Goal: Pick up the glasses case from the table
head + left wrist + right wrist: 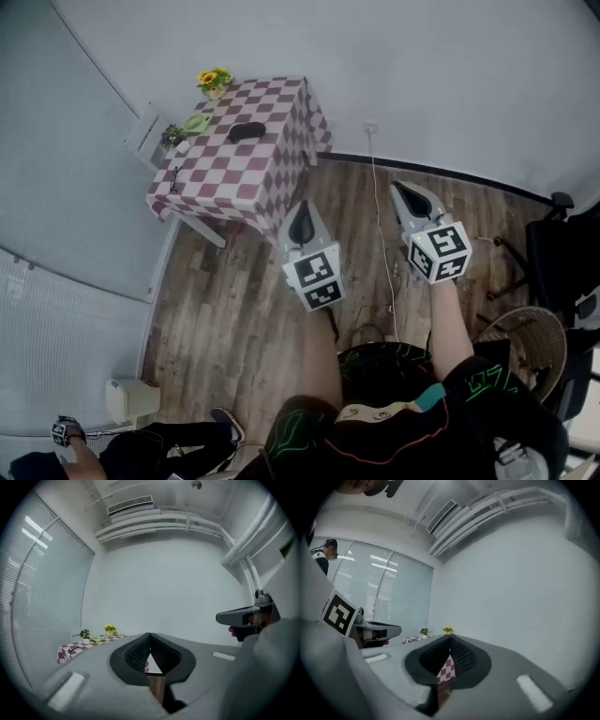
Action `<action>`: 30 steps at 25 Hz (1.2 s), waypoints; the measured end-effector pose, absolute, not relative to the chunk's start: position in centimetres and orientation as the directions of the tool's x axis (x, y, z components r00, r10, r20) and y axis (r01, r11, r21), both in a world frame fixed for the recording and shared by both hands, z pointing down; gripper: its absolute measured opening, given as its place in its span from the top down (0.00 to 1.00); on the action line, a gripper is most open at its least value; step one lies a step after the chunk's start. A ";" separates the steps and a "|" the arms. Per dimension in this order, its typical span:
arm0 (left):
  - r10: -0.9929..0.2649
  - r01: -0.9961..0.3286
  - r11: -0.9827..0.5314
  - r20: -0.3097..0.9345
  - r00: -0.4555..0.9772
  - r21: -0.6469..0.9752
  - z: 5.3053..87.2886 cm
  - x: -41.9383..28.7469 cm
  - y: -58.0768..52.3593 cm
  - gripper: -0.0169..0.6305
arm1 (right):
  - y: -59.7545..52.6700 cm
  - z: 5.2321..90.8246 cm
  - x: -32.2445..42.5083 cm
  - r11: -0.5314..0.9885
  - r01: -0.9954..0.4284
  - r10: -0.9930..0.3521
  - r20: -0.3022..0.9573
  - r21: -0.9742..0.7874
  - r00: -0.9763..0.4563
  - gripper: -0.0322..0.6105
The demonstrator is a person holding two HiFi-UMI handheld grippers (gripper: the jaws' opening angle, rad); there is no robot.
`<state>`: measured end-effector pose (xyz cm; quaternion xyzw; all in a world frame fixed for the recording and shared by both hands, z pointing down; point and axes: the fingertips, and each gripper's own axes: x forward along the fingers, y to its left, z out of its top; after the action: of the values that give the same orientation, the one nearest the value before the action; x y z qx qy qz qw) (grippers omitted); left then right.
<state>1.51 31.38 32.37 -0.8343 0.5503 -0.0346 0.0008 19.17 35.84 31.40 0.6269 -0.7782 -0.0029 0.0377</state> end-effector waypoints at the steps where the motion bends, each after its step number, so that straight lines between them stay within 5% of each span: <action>1: -0.921 -0.920 -0.389 0.057 0.386 -0.041 32.3 1.9 31.2 0.96 | 35.7 31.3 19.8 0.218 -0.975 -0.975 0.054 0.054 -0.215 0.95; 14: -0.936 -0.934 -0.351 0.033 0.349 -0.069 31.2 4.4 29.5 0.96 | 32.4 30.3 23.8 0.233 -0.972 -0.972 0.007 0.020 -0.233 0.95; 30: -0.926 -0.937 -0.348 0.171 0.337 -0.036 38.4 5.2 20.0 0.96 | 23.2 36.6 25.7 0.222 -0.973 -0.969 0.095 -0.060 -0.227 0.94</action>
<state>5.21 19.97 38.44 -0.8169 0.5700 -0.0805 -0.0344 25.66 23.18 36.60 0.6214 -0.7815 0.0532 0.0184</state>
